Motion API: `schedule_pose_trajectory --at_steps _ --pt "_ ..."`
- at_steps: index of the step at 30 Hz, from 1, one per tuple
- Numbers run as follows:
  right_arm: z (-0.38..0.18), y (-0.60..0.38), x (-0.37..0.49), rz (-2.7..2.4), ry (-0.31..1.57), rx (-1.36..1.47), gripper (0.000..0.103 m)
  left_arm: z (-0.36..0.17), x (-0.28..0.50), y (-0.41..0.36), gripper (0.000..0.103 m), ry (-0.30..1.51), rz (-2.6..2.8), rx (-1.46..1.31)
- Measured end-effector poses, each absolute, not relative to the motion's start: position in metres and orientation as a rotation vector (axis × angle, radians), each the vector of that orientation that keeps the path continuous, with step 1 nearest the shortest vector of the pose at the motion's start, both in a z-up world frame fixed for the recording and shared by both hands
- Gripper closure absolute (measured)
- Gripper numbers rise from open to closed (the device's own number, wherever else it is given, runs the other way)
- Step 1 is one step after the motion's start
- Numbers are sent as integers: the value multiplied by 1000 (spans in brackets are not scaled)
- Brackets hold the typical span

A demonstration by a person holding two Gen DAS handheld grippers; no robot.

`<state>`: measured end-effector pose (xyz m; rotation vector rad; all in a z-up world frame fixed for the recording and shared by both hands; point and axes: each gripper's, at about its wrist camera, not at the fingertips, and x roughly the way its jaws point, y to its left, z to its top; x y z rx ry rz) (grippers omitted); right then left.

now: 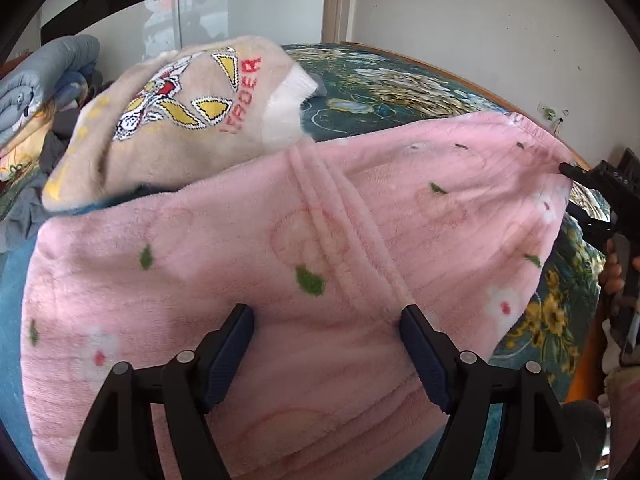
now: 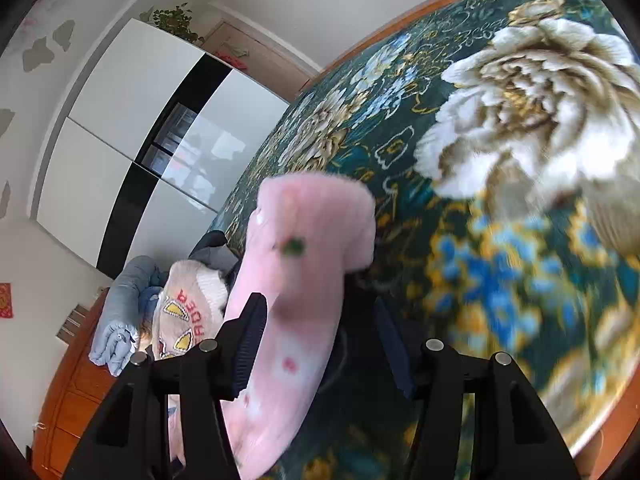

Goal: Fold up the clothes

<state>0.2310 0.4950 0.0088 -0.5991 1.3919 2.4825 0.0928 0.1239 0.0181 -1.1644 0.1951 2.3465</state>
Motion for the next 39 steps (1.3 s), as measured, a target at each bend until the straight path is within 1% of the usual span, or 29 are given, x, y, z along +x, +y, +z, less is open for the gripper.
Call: schedule_pose_trajectory --at_steps 5,9,14,15,17,19,23,27,32,34,39 --pt "-6 527 203 2503 1454 -611 45 33 88 94 23 3 2290 -1177" --pt "-3 532 184 2555 1412 -653 45 44 85 57 23 -129 2363 -1203" --pt "-5 534 171 2552 1419 -651 45 50 92 19 23 -259 2455 -1215" --pt "-3 534 170 2551 1418 -645 48 52 94 13 23 -270 2466 -1210" --pt "5 532 170 2550 1423 -625 63 57 99 1 23 -285 2492 -1190" --pt "23 526 171 2578 1381 -599 66 63 102 -13 23 -298 2518 -1156" --pt "84 487 175 2732 1191 -528 67 80 102 -47 23 -357 2579 -1082" --pt "149 424 174 2900 899 -506 67 88 105 -87 23 -457 2620 -1020" --pt "209 318 160 3085 489 -525 67 84 116 -135 23 -593 2618 -971" --pt "218 277 151 3138 360 -549 67 80 120 -150 23 -636 2611 -955" --pt "198 166 136 3249 70 -663 67 68 129 -186 23 -747 2592 -922"
